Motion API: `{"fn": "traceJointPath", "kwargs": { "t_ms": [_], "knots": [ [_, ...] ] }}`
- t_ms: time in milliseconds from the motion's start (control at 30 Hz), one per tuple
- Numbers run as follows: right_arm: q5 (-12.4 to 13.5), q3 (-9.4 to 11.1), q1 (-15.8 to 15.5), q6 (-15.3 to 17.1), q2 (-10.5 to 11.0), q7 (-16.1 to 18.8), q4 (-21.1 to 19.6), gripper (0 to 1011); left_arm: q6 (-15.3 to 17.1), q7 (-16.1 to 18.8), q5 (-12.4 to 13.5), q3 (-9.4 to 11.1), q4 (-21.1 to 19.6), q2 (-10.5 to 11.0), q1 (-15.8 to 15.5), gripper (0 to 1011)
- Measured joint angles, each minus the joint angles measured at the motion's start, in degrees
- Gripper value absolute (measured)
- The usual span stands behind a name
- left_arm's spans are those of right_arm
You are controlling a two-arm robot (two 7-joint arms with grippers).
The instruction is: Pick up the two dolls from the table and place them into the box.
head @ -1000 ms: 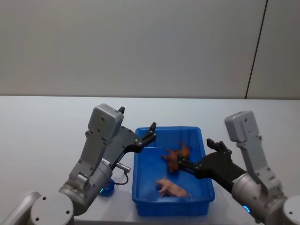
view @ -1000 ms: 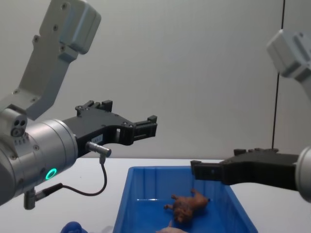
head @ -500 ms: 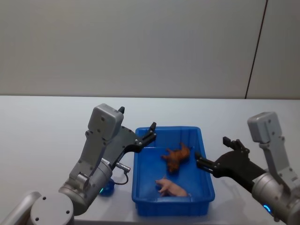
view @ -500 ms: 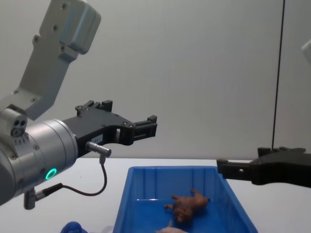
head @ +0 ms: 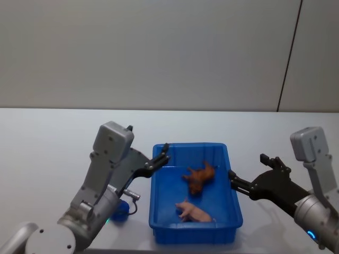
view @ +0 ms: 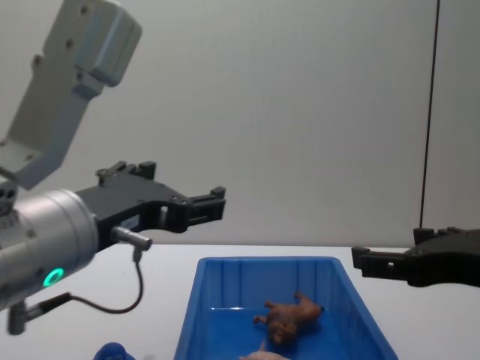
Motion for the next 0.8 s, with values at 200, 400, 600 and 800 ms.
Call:
{"fn": "traceJointPath", "kwargs": {
  "t_ms": [200,400,600,800],
  "knots": [
    [0.14,0.21,-0.03,-0.22,0.26,0.16,0.13,1001,2.67,3.42,-1.3,-0.47,-3.69,2.37,3.13,1001],
    [0.23,0.37,-0.04,-0.39,0.43,0.28,0.22,1001,4.92,7.35,-3.57,-1.03,-7.11,5.15,6.92,1001],
    [0.28,0.45,-0.04,-0.48,0.54,0.34,0.27,1001,5.99,9.21,-5.96,-1.77,-8.97,7.54,9.87,1001],
    [0.33,0.5,-0.04,-0.53,0.6,0.37,0.3,1001,6.26,8.84,-7.65,-2.4,-9.2,8.89,11.21,1001]
  ]
}}
